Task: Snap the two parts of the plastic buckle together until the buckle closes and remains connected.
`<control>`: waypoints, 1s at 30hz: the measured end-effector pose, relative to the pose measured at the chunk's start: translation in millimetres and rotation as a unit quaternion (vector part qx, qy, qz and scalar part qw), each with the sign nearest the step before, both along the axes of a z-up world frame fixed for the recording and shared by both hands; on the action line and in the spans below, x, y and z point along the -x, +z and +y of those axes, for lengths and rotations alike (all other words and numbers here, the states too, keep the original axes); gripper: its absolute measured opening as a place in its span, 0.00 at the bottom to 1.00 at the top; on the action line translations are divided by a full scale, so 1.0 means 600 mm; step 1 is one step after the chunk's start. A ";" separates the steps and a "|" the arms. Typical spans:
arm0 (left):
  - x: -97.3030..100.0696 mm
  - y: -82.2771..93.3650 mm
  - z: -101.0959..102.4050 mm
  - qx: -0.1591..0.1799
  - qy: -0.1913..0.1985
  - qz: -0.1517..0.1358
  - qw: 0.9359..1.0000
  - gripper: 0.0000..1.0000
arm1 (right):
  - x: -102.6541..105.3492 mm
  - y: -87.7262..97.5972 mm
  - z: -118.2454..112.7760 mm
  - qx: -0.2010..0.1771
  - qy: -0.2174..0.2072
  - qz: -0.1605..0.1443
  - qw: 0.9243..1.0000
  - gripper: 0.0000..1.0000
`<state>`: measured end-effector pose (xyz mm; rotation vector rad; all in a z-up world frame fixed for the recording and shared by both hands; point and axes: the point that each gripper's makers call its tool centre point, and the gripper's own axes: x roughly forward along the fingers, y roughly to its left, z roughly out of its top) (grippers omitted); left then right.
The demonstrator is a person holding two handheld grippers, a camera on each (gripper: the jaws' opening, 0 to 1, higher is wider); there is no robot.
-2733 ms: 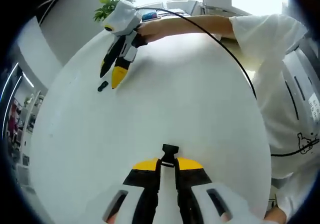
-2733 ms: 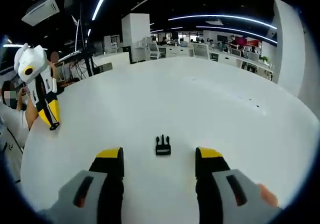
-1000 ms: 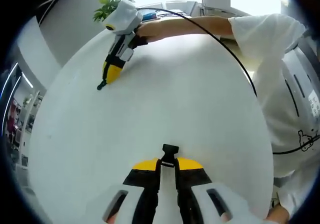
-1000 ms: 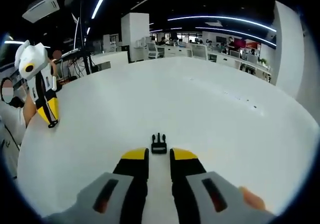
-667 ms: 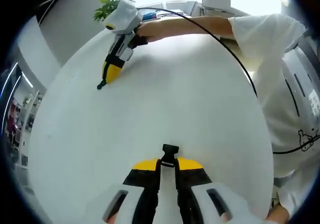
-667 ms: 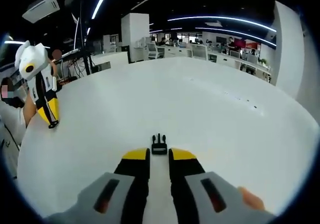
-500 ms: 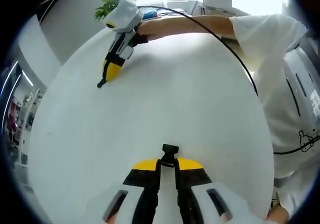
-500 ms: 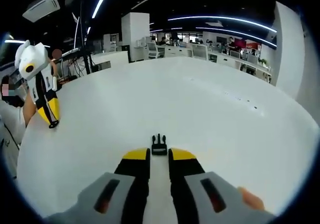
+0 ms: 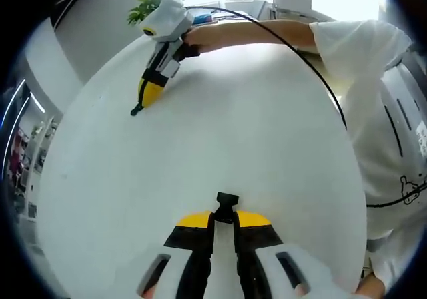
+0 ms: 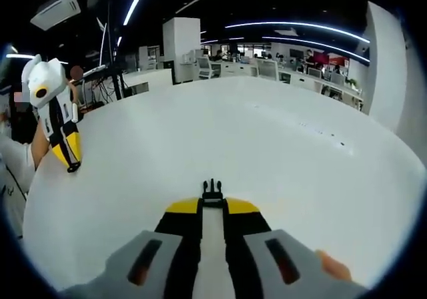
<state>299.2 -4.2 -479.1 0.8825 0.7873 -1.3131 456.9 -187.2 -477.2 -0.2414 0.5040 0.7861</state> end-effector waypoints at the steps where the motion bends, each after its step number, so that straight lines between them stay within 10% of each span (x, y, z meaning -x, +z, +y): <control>1: 0.001 0.000 0.000 0.001 0.000 0.001 1.000 0.10 | 0.000 0.000 0.000 0.000 0.002 0.000 1.000 0.11; 18: 0.002 -0.001 -0.002 0.011 -0.004 0.008 1.000 0.10 | 0.015 0.015 0.007 -0.012 0.016 -0.002 1.000 0.10; 30: -0.003 0.000 -0.003 0.011 -0.001 0.004 1.000 0.10 | 0.096 0.018 0.046 -0.021 0.080 0.008 0.997 0.10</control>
